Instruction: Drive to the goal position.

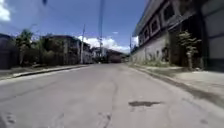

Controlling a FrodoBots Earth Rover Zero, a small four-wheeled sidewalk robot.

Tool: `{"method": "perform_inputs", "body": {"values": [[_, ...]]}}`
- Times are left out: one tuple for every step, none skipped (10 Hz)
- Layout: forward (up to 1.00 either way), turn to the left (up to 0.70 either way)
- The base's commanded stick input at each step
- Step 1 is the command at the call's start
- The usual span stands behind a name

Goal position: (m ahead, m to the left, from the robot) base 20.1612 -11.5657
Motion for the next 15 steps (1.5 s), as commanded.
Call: {"method": "perform_inputs", "body": {"values": [[1.00,0.00],[1.00,0.00],[1.00,0.00],[1.00,0.00],[1.00,0.00],[1.00,0.00],[1.00,0.00],[1.00,0.00],[1.00,0.00],[1.00,0.00],[1.00,0.00],[1.00,0.00],[1.00,-0.27],[1.00,-0.38],[1.00,-0.40]]}}
